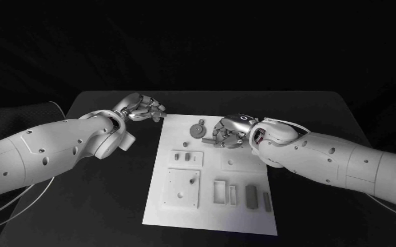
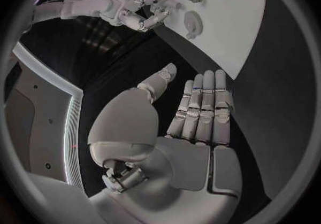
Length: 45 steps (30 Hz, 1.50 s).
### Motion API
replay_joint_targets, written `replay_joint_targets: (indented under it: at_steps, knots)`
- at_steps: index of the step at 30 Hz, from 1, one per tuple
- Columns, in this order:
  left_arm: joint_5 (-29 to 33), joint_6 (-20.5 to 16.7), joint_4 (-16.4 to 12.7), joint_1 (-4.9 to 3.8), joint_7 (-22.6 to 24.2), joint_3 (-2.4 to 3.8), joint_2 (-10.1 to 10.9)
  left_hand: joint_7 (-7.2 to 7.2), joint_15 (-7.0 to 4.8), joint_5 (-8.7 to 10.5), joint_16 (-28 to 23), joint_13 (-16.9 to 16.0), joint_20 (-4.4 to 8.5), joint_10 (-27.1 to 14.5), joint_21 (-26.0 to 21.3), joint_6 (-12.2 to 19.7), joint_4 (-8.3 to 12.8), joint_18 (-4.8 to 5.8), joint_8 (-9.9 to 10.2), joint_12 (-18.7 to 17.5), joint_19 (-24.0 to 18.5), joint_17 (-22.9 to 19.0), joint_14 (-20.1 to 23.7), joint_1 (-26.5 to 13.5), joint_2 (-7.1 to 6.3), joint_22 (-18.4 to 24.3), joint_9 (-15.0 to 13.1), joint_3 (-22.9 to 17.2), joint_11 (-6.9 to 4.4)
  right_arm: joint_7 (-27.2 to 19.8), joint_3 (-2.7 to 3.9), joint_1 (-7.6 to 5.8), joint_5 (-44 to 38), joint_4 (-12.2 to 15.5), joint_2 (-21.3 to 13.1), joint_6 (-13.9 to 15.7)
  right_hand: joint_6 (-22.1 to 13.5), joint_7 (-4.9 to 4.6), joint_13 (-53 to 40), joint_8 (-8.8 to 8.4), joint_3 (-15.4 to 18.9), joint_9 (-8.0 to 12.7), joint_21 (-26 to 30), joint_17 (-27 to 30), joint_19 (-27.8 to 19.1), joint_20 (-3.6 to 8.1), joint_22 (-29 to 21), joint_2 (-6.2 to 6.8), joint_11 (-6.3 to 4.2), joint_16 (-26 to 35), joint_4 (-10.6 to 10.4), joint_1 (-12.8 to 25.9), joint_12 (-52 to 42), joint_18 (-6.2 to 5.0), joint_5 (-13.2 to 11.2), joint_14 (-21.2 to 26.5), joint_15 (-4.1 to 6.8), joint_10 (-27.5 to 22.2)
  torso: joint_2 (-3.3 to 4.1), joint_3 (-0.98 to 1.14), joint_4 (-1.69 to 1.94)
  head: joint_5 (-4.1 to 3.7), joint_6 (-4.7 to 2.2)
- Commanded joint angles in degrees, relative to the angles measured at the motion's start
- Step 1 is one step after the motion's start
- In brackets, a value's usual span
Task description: Assemble the parts on the task board
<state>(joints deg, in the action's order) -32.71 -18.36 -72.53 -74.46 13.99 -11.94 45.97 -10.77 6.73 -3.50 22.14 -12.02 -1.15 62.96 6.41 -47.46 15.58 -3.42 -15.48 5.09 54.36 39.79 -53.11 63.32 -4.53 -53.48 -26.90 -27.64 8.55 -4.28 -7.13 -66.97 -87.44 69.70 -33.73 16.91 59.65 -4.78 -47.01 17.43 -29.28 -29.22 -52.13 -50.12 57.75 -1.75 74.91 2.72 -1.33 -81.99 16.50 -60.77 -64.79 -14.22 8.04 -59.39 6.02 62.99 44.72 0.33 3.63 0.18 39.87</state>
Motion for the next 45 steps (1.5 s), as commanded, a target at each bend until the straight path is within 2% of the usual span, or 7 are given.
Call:
replay_joint_targets:
  at_steps: [1,12,19,30,33,36,45]
  knots:
    - [-1.13,0.75,-0.07,-0.06,-0.09,0.06,-0.16,0.02,-0.08,-0.32,0.34,-0.13,0.04,0.6,0.34,-0.7,-0.42,-1.02,-0.47,0.3,0.61,0.15,-0.54,-0.73,0.11,-0.13,0.04,0.05,-0.17,-0.06,0.35,-0.19,1.51,1.19,-0.68,1.07,0.61,-0.22,0.09,0.27,-0.27,-0.12,-0.23,0.09,0.51,0.01,0.57,-0.22,0.03,-0.23,-0.23,0.47,0.27,-0.78,0.27,-0.38,0.2,0.41,-0.04,0.06,-0.09,-0.12,-0.18]
    - [-1.47,3.33,-0.19,-0.07,-0.72,0.08,-0.31,0.19,-0.22,-0.48,0.07,-0.11,0.28,1.01,0.23,-1.07,-1.87,-0.8,-0.62,0.24,0.79,0.56,-0.8,-3.41,0.29,-0.33,0.16,0.98,-0.33,-0.05,1.66,-1.0,2.73,5.24,-2.77,1.62,0.64,-0.21,0.12,0.27,-0.36,-0.14,-0.24,0.11,0.59,0.04,0.55,-0.34,0.02,-0.21,-0.22,0.6,0.32,-0.78,0.26,-0.44,0.27,0.47,-0.05,0.11,-0.07,-0.35,-0.89]
    - [-3.31,11.51,-1.86,-0.2,-5.52,0.11,-0.44,0.01,-0.21,-4.19,-0.81,0.0,0.4,0.84,-0.67,-0.21,-8.36,-0.95,-0.05,-0.24,0.03,1.15,-0.32,-16.03,1.43,-0.23,0.69,6.58,-0.36,-0.25,2.28,-1.08,3.45,8.39,-4.2,1.86,0.6,-0.21,0.15,0.25,-0.45,-0.14,-0.22,0.14,0.6,0.07,0.54,-0.37,0.01,-0.17,-0.16,0.6,0.36,-0.78,0.26,-0.44,0.31,0.48,-0.01,0.07,-0.02,-0.28,-1.32]
    - [-3.81,17.3,-3.49,-0.83,-11.19,0.12,-1.55,0.22,-0.78,0.64,-0.92,-1.0,0.86,1.66,-1.19,0.11,-18.55,-1.77,0.02,0.15,0.48,2.76,-0.93,-22.89,0.27,-0.29,1.03,10.12,-1.08,-0.15,4.47,-1.47,3.98,13.05,-5.62,1.92,0.56,-0.2,0.2,0.22,-0.61,-0.15,-0.19,0.18,0.6,0.11,0.52,-0.5,0.01,-0.11,-0.08,0.55,0.44,-0.78,0.27,-0.44,0.37,0.5,-0.07,0.02,-0.05,-0.08,-2.12]
    - [-3.81,18.86,-3.61,-0.83,-11.94,0.12,-1.98,0.23,-0.99,0.71,-0.53,-1.6,1.06,1.95,-1.14,0.25,-22.86,-1.85,-0.15,0.41,0.66,3.94,-1.02,-21.23,-0.09,-0.67,0.91,11.39,-1.31,-0.17,4.52,-1.5,3.98,13.65,-5.6,1.94,0.56,-0.2,0.21,0.22,-0.65,-0.15,-0.18,0.19,0.6,0.12,0.51,-0.54,0.01,-0.1,-0.07,0.53,0.45,-0.78,0.27,-0.44,0.38,0.51,-0.02,0.0,-0.01,-0.12,-2.2]
    - [-3.81,20.11,-4.01,-0.84,-12.46,0.12,-2.3,0.22,-0.96,0.7,-0.55,-2.7,1.13,1.71,-1.06,0.46,-32.25,-1.76,-0.54,0.54,0.56,5.67,-0.75,-13.99,0.47,-1.65,0.64,17.53,-1.32,-0.2,4.57,-1.5,3.99,13.95,-5.46,1.96,0.56,-0.2,0.21,0.21,-0.67,-0.15,-0.18,0.19,0.6,0.12,0.51,-0.56,0.0,-0.09,-0.06,0.52,0.46,-0.78,0.27,-0.44,0.39,0.51,0.04,-0.02,0.07,-0.14,-2.29]
    - [0.64,22.96,-4.6,-0.85,-12.08,0.12,-2.98,0.28,-1.1,0.63,-1.5,-4.02,1.19,1.39,-1.36,0.4,-32.52,-1.7,-0.57,0.57,0.71,6.77,-1.05,-8.54,6.63,-2.25,0.97,26.45,-1.37,-0.22,4.61,-1.51,4.14,14.04,-4.87,1.74,0.52,-0.21,0.23,0.2,-0.71,-0.15,-0.17,0.21,0.6,0.13,0.51,-0.55,0.01,-0.07,-0.02,0.51,0.49,-0.78,0.26,-0.44,0.41,0.51,0.07,-0.09,0.04,-0.12,-2.35]
